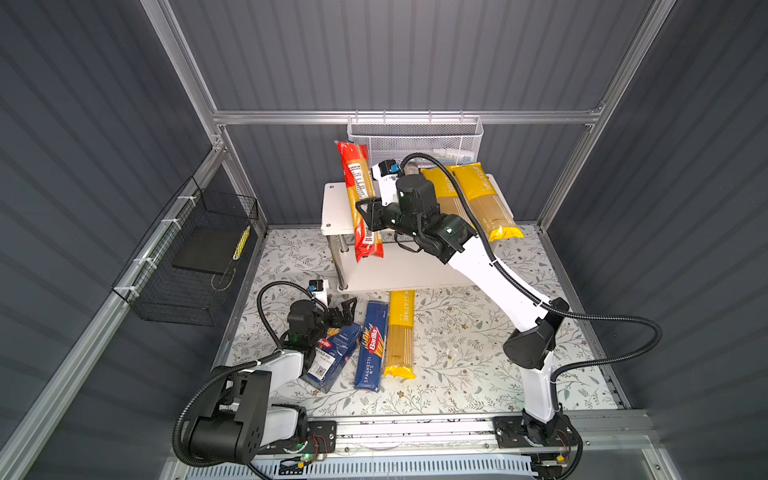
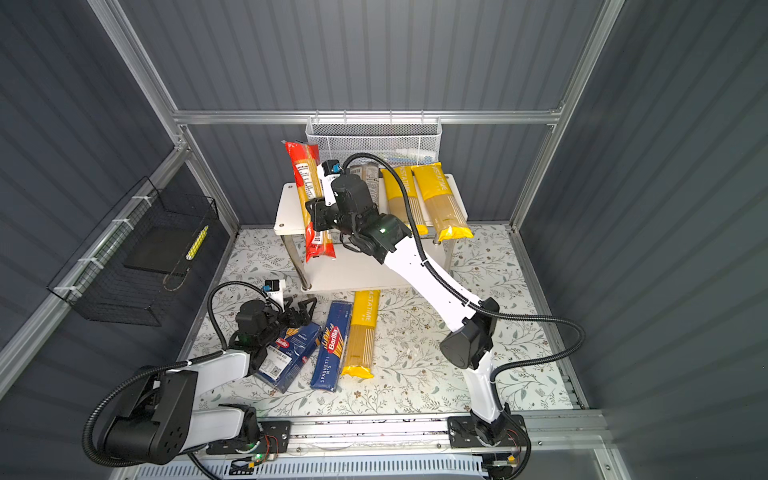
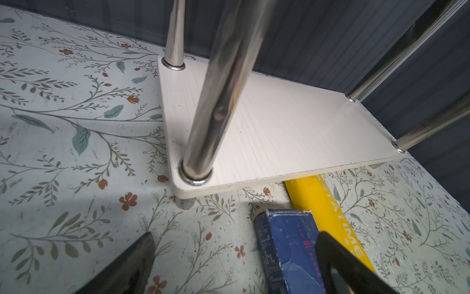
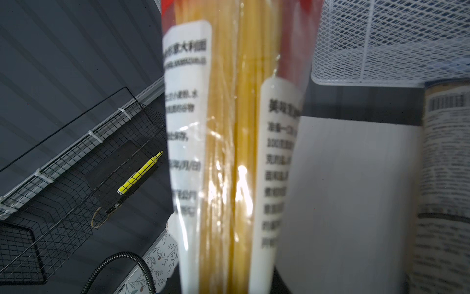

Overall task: Place and organize the pasta boxes and bags onto the shelf
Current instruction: 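Carry the red-and-yellow spaghetti bag over the top shelf beside the clear bag, then lower the red-and-yellow spaghetti bag onto the top shelf and open the right gripper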

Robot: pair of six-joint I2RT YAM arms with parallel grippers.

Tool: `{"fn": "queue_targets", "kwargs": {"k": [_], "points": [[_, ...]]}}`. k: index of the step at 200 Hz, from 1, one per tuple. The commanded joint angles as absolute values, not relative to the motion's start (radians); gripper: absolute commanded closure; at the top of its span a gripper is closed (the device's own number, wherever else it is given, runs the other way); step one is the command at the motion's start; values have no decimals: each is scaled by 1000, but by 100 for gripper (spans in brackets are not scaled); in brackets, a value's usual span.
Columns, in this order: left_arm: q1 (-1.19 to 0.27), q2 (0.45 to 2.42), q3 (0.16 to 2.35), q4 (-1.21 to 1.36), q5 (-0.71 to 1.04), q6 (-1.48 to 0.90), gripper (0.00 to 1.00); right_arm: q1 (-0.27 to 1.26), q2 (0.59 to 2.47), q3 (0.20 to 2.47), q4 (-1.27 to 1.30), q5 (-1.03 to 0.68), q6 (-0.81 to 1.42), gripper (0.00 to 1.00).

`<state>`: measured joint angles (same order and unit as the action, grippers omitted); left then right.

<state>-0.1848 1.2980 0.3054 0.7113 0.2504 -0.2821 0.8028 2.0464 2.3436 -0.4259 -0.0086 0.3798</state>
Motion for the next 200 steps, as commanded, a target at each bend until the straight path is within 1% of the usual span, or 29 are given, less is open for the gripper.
{"fn": "queue_targets", "kwargs": {"k": [1,14,47,57,66,96,109,125,140,160,200], "points": [[-193,1310,284,633,270,-308,1,759,2068,2376,-318,36,390,75],[-193,1306,282,632,267,-308,1,745,2064,2361,-306,22,416,72],[-193,1305,282,634,266,-310,1,720,2045,2302,-250,-17,476,69],[-193,1307,282,632,266,-310,1,718,2045,2298,-245,-18,484,64],[-193,1308,284,631,266,-310,1,718,2046,2300,-243,-18,490,58],[-193,1305,282,632,266,-310,1,716,2046,2300,-239,-1,496,54],[-193,1304,281,632,265,-311,1,716,2046,2300,-241,-4,498,50],[-193,1304,281,633,267,-310,1,716,2044,2300,-248,-18,496,42],[-193,1304,282,632,265,-310,1,719,2033,2303,-267,-43,479,36],[-193,1304,282,634,265,-310,1,726,2004,2304,-319,-92,439,31],[-193,1306,282,632,265,-310,1,743,1897,2245,-473,-244,314,27]]}}
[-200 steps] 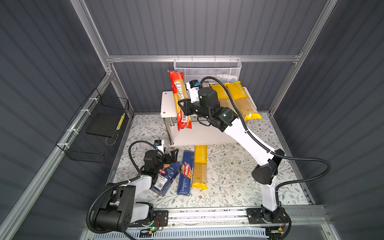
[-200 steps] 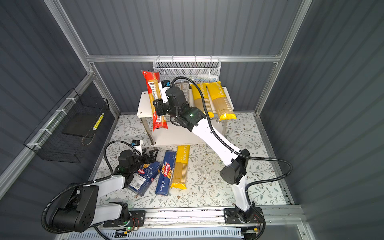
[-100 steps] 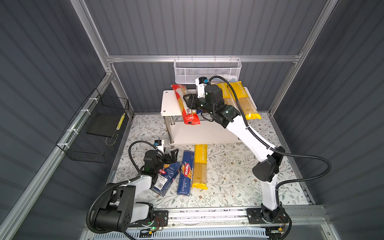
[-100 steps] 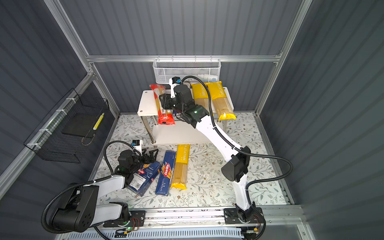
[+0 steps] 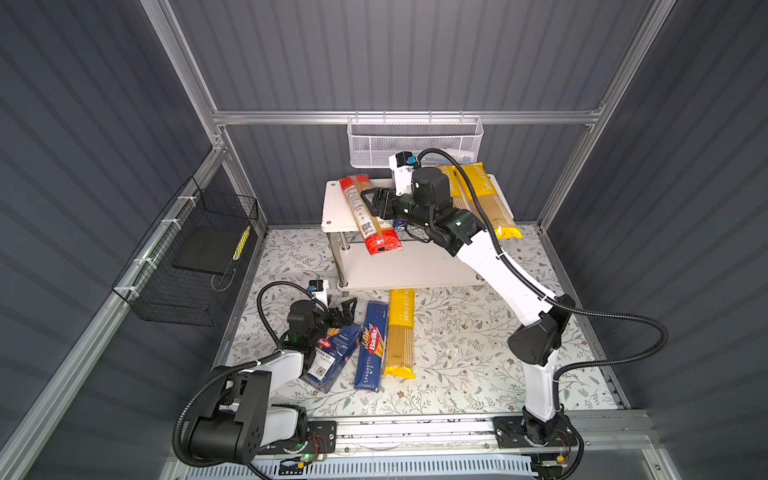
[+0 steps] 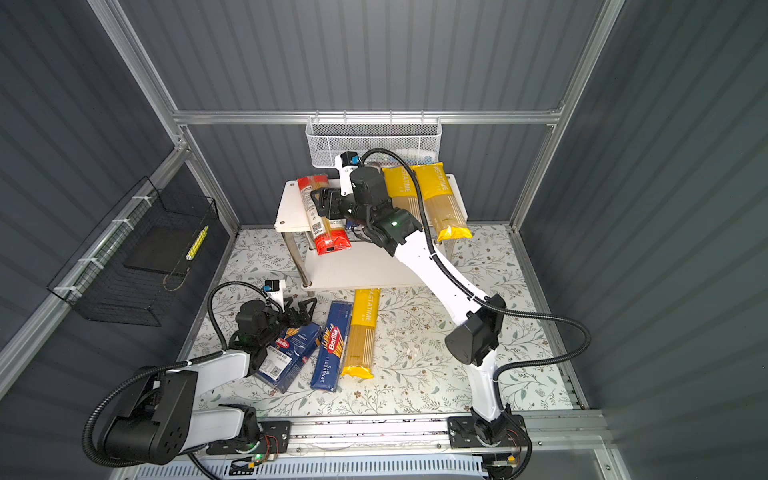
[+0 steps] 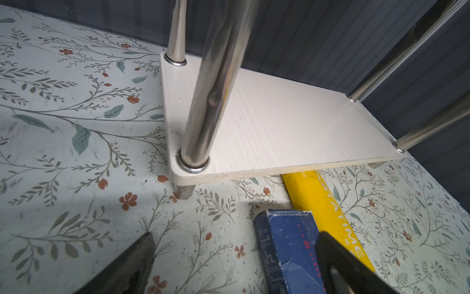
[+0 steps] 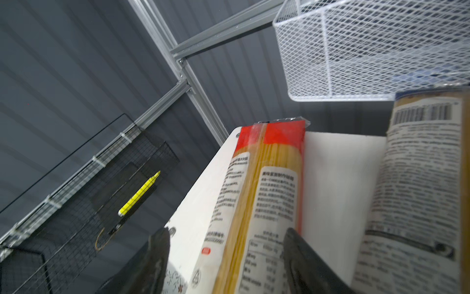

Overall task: Place and organize the pasta boxes and bags onto the shelf
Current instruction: 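Lower the red-and-yellow spaghetti bag onto the top shelf and open the right gripper, then push the red-and-yellow bag upright against the shelf with the right gripper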

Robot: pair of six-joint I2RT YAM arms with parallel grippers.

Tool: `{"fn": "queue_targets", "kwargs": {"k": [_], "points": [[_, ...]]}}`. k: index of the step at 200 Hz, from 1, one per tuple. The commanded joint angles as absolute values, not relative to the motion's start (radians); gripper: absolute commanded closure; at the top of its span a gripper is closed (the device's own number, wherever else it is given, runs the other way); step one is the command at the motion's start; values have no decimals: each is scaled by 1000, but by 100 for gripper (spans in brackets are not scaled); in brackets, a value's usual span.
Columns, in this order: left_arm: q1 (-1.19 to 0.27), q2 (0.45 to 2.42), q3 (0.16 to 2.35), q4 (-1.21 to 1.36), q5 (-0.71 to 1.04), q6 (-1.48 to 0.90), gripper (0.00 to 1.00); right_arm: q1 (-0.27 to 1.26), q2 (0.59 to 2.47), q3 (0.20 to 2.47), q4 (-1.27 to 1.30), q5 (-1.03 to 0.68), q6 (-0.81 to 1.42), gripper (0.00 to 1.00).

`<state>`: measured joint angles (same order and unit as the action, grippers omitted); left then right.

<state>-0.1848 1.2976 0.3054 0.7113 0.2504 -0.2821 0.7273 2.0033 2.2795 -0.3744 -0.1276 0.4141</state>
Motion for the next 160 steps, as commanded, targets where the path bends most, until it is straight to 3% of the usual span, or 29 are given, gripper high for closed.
{"fn": "queue_targets", "kwargs": {"k": [1,81,160], "points": [[-193,1307,282,632,265,-310,1,744,1895,2240,-475,-247,310,27],[-193,1311,285,632,266,-309,1,772,1616,1952,-590,-409,185,24],[-193,1321,295,624,268,-308,1,813,1493,1713,-595,-462,46,23]]}}
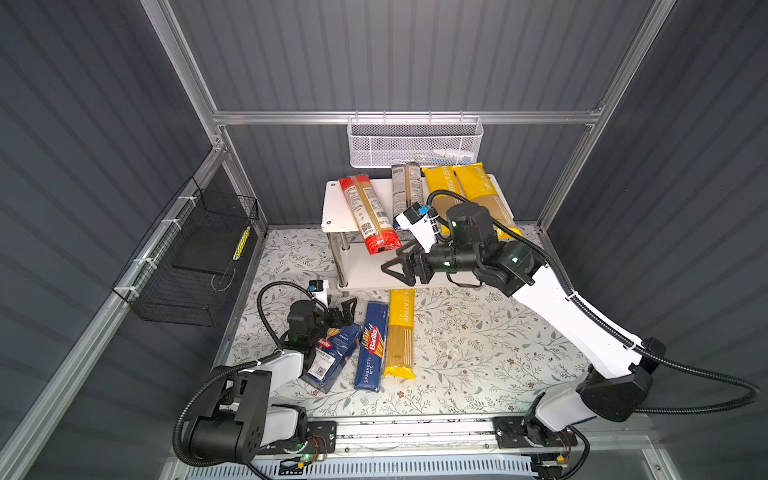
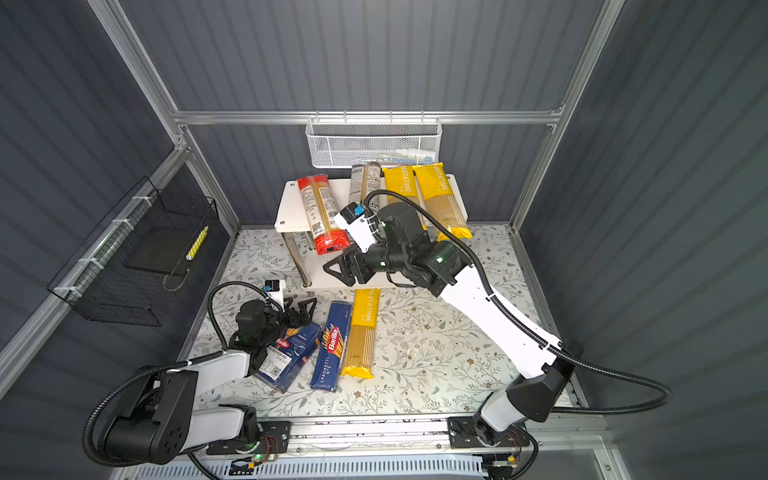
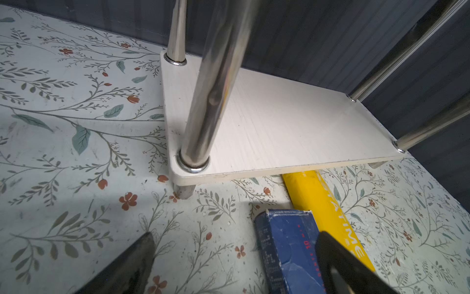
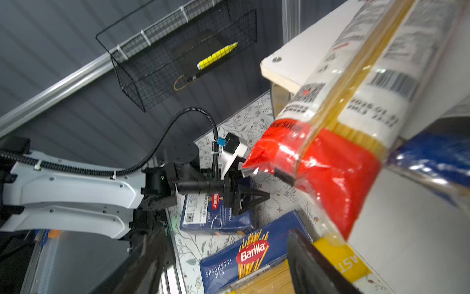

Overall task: Place and organize the pasta boxes and bags onto the shelf
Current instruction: 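Push the red-and-yellow bag upright against the shelf with the right gripper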

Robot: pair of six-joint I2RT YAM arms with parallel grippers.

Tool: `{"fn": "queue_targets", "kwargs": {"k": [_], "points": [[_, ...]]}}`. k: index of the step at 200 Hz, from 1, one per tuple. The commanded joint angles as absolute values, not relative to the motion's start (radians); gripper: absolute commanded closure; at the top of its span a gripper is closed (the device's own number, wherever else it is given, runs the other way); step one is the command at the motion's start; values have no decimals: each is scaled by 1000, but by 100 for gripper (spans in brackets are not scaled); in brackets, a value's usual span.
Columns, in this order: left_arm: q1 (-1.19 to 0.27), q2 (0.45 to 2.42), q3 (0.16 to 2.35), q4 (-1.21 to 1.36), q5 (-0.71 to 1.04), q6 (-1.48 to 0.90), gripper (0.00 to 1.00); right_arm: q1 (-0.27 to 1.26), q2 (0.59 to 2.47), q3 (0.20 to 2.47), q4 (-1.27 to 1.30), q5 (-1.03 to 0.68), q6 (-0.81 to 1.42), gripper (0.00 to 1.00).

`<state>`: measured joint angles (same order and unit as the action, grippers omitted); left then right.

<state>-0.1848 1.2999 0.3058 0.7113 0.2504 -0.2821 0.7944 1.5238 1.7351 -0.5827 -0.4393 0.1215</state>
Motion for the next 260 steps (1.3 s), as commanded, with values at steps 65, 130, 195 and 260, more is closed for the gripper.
{"fn": "queue_targets", "kwargs": {"k": [65,130,195,260], "points": [[-195,1325,298,622,268,-307,1,818,1536,1696,-534,-441,19,23],[-195,1312,288,624,252,-311,1,819,1616,1789,-548,-448,-5,23],[-195,1316,291,622,254,-310,1,822,1680,1864,-555,-447,-25,22],[-195,1312,290,621,250,-310,1,839,1783,1991,-607,-451,-46,22]]}}
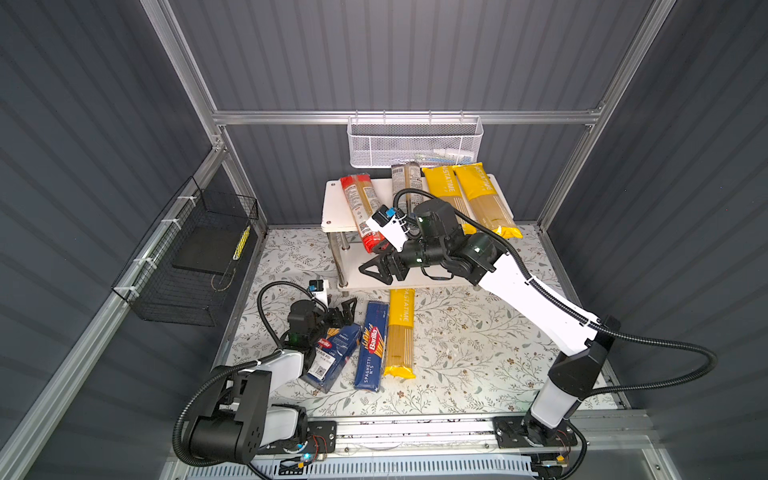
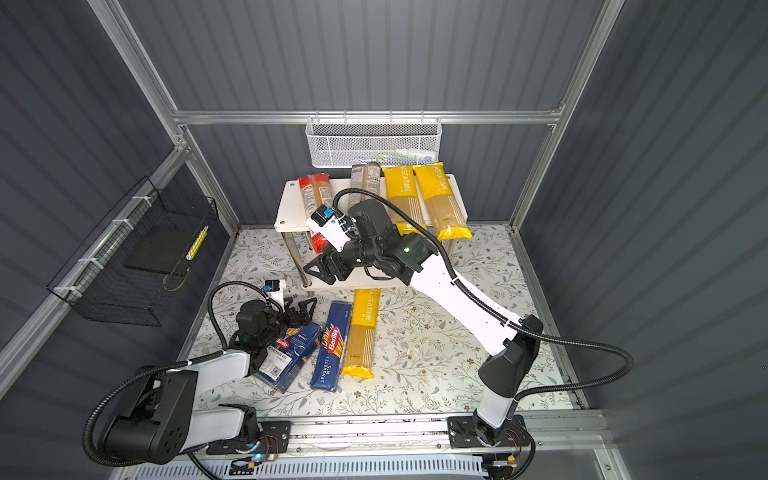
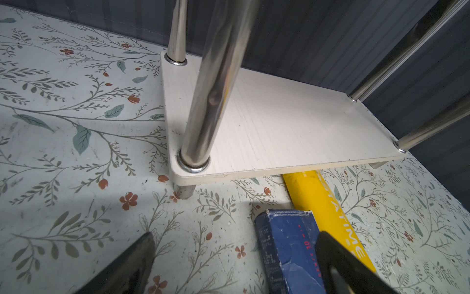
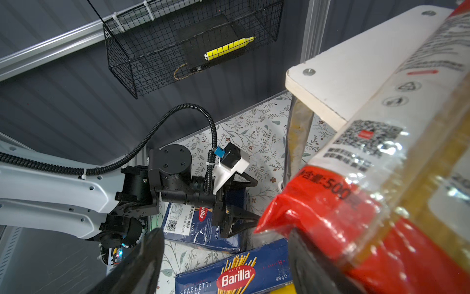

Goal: Place and organize the pasta boxes and bags onto the shelf

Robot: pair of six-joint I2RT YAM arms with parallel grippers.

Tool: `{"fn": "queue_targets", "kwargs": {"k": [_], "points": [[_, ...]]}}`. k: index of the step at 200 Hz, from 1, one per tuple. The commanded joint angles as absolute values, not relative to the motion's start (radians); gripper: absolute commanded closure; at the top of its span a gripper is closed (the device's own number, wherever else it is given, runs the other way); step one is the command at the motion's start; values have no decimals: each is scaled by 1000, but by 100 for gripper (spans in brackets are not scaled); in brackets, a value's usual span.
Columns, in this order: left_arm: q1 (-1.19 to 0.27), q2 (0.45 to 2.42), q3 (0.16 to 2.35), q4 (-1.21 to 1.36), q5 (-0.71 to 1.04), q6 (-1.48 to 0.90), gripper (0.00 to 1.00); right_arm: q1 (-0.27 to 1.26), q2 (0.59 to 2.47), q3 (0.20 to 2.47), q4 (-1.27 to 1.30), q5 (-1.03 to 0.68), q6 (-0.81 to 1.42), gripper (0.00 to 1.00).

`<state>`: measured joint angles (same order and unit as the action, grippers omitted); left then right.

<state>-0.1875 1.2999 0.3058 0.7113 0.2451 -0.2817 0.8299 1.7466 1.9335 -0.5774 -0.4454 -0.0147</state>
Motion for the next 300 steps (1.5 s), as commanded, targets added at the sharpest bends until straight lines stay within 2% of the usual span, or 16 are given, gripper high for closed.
{"fn": "queue_targets", "kwargs": {"k": [1,160,238,300], "points": [[-195,1312,290,621,252,-310,1,838,1784,1993,-607,-451,-46,22],[-195,1290,272,635,248,-312,1,845,2001,2257,-637,-436,-35,19],[-195,1292,272,637,251,-312,1,845,2014,2273,-621,-424,-33,16],[-195,1289,270,638,247,-312,1,861,1979,2253,-628,-398,-48,8]]}}
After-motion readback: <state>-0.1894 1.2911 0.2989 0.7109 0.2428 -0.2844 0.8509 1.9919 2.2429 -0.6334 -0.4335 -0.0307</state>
